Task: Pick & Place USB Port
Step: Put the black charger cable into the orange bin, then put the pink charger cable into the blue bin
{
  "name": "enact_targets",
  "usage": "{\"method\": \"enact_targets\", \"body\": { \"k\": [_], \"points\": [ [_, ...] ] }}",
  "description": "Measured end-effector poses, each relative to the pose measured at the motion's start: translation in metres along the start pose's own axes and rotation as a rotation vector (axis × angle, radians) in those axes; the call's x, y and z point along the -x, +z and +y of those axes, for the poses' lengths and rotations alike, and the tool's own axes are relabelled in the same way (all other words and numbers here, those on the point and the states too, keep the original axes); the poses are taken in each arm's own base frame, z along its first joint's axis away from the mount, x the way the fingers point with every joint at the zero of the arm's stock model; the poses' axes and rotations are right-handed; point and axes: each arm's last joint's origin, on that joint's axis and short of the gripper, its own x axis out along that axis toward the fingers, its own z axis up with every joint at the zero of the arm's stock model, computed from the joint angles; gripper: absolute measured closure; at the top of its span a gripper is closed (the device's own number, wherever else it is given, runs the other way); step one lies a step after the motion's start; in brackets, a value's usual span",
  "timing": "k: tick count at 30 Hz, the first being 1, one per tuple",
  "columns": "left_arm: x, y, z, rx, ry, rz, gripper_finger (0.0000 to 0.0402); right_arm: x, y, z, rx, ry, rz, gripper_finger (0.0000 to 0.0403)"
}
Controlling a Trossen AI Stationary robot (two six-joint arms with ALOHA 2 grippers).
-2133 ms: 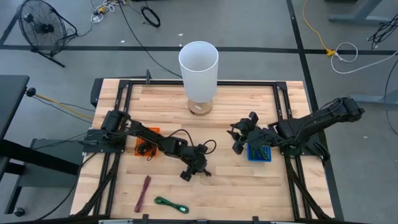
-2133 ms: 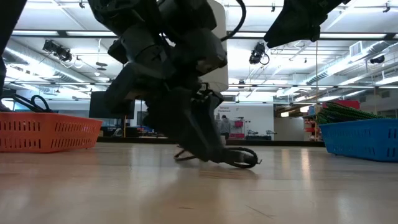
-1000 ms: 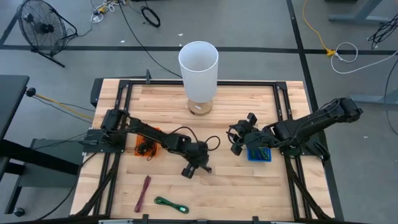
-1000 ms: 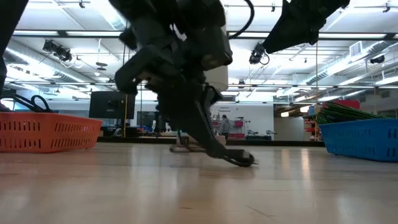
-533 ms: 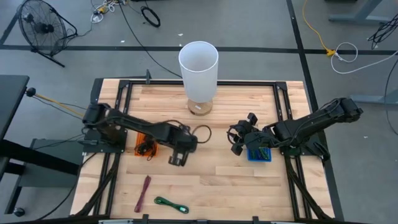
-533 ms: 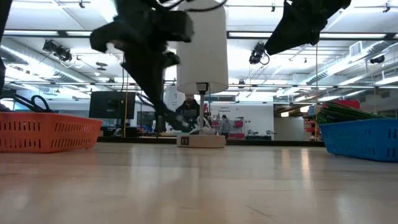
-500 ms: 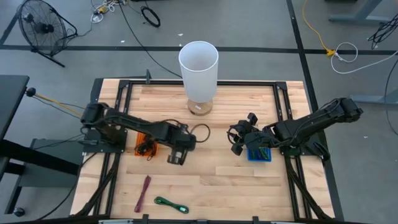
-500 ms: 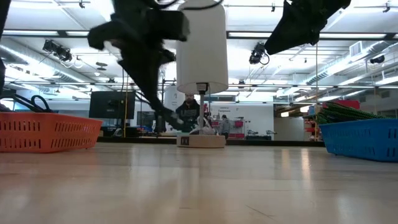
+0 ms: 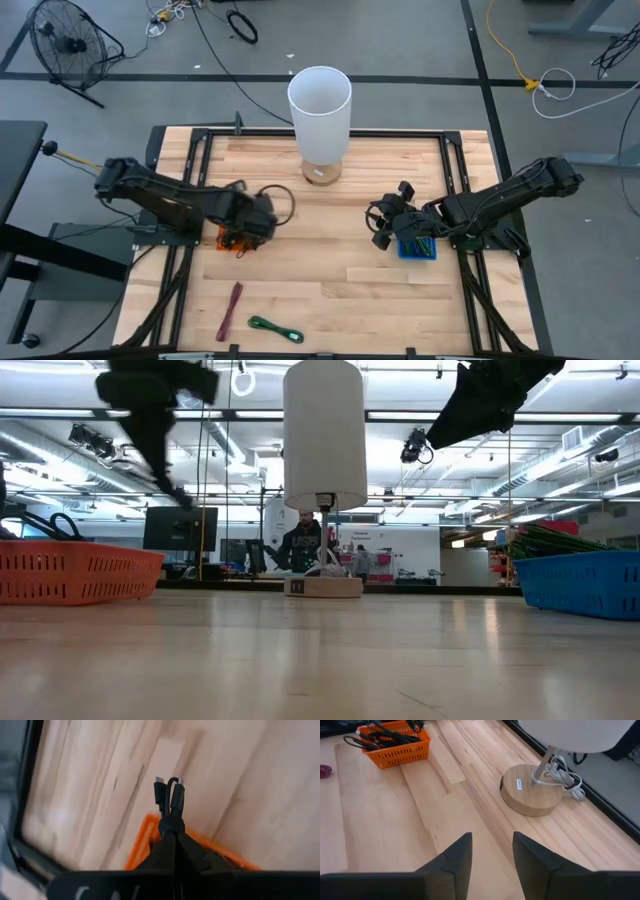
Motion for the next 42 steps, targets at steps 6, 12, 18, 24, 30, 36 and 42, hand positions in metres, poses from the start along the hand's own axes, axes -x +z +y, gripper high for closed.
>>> {"method": "enact_targets", "body": {
  "k": [6, 12, 18, 24, 30, 36, 42],
  "points": [
    [-0.014, -0.046, 0.008, 0.255, 0.011, 0.071, 0.0398, 0.0, 0.0, 0.0, 0.011, -0.001, 0.001, 0.0262],
    [-0.019, -0.072, 0.006, 0.491, -0.025, 0.077, 0.0398, 0.0, 0.0, 0.0, 0.036, -0.005, -0.004, 0.0262],
    [-0.024, -0.078, 0.003, 0.558, 0.002, 0.059, 0.0398, 0.0, 0.001, -0.001, 0.038, -0.029, -0.017, 0.0262],
    [-0.031, -0.078, 0.0, 0.56, 0.008, 0.015, 0.0363, 0.0, 0.001, -0.001, 0.032, -0.029, -0.016, 0.0262],
    [-0.033, -0.079, -0.002, 0.556, -0.01, 0.037, 0.0327, 0.0, 0.001, -0.001, 0.031, -0.029, -0.017, 0.0262],
    [-0.033, -0.079, -0.001, 0.505, -0.01, 0.036, 0.0312, 0.0, 0.001, -0.001, 0.03, -0.029, -0.018, 0.0262],
    [-0.023, -0.075, -0.004, 0.468, -0.092, 0.092, 0.0318, 0.0, 0.001, -0.001, 0.03, -0.028, -0.019, 0.0262]
  ]
}}
